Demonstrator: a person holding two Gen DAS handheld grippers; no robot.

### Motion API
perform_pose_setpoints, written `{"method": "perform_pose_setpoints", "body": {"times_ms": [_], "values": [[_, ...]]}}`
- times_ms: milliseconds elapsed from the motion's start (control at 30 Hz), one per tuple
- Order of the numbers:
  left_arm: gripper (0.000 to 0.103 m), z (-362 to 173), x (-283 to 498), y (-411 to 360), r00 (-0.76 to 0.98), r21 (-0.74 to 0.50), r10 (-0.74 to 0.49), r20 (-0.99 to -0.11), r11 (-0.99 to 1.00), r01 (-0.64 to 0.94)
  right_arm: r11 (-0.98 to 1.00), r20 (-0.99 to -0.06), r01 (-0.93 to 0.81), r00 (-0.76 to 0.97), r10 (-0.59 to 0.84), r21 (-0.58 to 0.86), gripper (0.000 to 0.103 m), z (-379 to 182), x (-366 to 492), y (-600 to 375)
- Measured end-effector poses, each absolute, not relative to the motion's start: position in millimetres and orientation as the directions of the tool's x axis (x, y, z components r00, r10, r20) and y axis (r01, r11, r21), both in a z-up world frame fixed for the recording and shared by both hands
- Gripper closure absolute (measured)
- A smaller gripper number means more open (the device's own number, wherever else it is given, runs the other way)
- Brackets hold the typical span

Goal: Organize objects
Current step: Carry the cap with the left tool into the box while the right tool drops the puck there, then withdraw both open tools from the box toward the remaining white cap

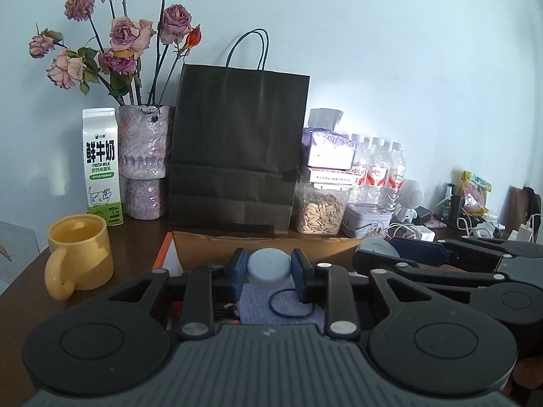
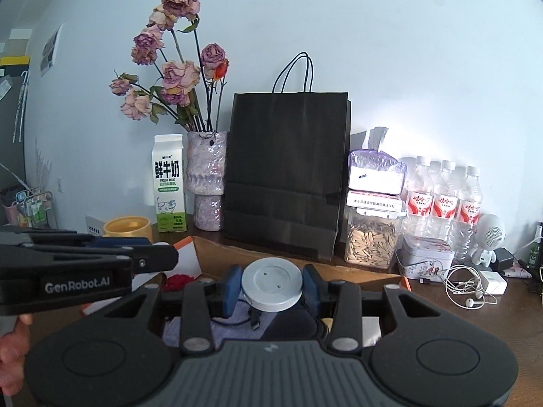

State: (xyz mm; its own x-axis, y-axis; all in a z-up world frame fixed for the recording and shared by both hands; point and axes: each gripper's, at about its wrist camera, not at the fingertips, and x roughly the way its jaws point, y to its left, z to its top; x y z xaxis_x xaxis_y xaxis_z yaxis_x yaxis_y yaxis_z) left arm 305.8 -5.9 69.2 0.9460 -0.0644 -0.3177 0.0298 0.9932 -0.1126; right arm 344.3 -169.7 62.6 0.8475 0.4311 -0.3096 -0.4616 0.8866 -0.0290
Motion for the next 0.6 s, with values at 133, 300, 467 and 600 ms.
{"method": "perform_pose_setpoints", "body": {"times_ms": [133,300,467,600], "values": [[0.074,62.3,325.9,-1.3,0.94,-0.123,-0.065,-0.334,0.992,0.025,0.885,-0.328,-0.465,0.839,0.435,-0.017,0.065,54.4,362.1,-165.4],[0.074,54.0,343.5,2.0,0.93,-0.12,-0.062,-0.363,0.993,0.02,0.884,-0.355,-0.467,0.831,0.429,-0.024,0.065,45.1,376.5,-161.2],[0.034,49.1,347.9,4.9,0.924,-0.111,-0.033,-0.38,0.994,-0.01,0.893,-0.385,-0.449,0.83,0.405,-0.028,0.054,38.7,381.6,-163.8],[0.0,49.6,343.2,8.6,0.935,-0.091,0.05,-0.351,0.992,-0.087,0.908,-0.383,-0.418,0.844,0.375,-0.03,0.0,38.1,379.2,-167.9]]}}
